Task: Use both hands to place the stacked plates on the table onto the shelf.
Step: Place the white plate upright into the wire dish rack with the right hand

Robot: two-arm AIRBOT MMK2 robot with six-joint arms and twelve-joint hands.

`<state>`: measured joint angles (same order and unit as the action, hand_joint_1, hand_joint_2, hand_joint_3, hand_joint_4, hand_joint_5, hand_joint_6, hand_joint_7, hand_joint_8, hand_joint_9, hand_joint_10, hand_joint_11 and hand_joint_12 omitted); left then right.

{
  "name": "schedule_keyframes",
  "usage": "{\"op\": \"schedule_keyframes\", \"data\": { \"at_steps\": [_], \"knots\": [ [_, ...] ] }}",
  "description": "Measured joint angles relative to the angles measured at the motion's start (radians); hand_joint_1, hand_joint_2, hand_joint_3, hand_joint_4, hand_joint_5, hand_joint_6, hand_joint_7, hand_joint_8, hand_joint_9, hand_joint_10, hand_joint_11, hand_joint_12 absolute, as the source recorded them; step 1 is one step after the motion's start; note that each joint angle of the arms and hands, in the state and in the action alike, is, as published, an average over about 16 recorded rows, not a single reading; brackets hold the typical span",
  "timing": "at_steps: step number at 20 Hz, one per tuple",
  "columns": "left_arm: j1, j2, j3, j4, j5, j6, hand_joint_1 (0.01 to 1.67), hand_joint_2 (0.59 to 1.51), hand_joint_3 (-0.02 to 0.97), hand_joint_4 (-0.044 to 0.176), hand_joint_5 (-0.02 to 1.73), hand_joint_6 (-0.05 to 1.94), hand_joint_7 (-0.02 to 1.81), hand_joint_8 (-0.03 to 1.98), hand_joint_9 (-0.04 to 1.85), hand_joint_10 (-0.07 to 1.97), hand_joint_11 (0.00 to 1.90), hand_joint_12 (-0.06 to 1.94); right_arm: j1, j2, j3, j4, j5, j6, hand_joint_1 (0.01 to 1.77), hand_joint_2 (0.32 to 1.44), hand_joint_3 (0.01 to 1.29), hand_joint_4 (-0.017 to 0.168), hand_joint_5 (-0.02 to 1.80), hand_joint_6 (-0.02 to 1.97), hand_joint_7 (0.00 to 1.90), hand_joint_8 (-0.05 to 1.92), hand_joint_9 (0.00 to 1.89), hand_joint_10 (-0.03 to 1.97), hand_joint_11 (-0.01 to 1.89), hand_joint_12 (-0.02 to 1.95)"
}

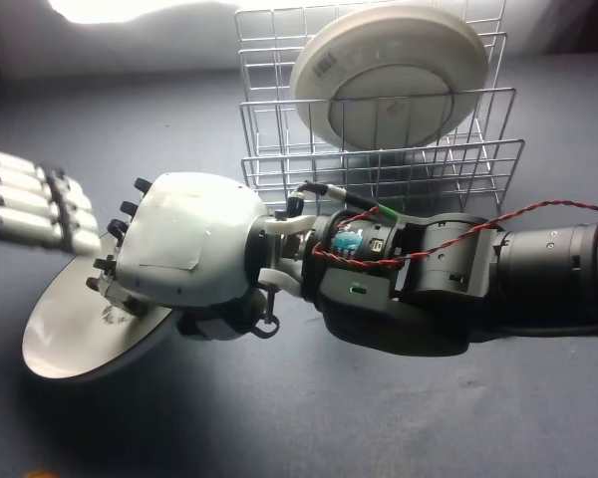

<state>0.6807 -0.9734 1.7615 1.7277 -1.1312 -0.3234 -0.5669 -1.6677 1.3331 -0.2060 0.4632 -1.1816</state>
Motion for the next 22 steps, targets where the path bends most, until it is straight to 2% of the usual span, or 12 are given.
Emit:
{"op": "schedule_keyframes", "data": {
  "at_steps": [6,10,18,22],
  "knots": [
    [-0.137,0.050,-0.014,0.023,-0.033,-0.048,0.01,1.119,0.017,0.002,0.00,0.02,0.02,-0.01,0.02,-0.05,0.02,0.00,0.001,0.035,-0.032,0.002,-0.009,0.013,1.25,0.95,0.01,-0.007,0.92,0.66,1.04,0.56,1.08,0.98,0.95,1.17],
    [-0.226,0.086,-0.030,0.063,-0.065,-0.083,0.01,1.120,0.017,0.002,0.01,0.02,0.02,-0.01,0.02,-0.06,0.02,0.00,0.005,0.086,-0.083,0.002,-0.024,0.017,1.27,0.95,0.01,-0.006,0.91,0.73,1.05,0.59,1.09,0.97,0.97,1.15],
    [-0.362,0.145,-0.080,0.157,-0.120,-0.129,0.01,1.120,0.017,0.004,0.01,0.02,0.02,-0.01,0.02,-0.06,0.02,0.00,0.014,0.252,-0.246,-0.009,-0.064,0.022,1.31,0.96,0.01,-0.003,0.93,0.87,1.08,0.66,1.09,0.96,0.94,1.17],
    [-0.409,0.162,-0.099,0.188,-0.134,-0.141,0.02,1.119,0.017,0.005,0.02,0.02,0.02,-0.01,0.02,-0.06,0.02,0.00,0.029,0.339,-0.322,-0.021,-0.083,0.031,1.33,0.96,0.01,0.000,0.95,0.93,1.09,0.69,1.09,0.95,0.94,1.16]
  ]
}}
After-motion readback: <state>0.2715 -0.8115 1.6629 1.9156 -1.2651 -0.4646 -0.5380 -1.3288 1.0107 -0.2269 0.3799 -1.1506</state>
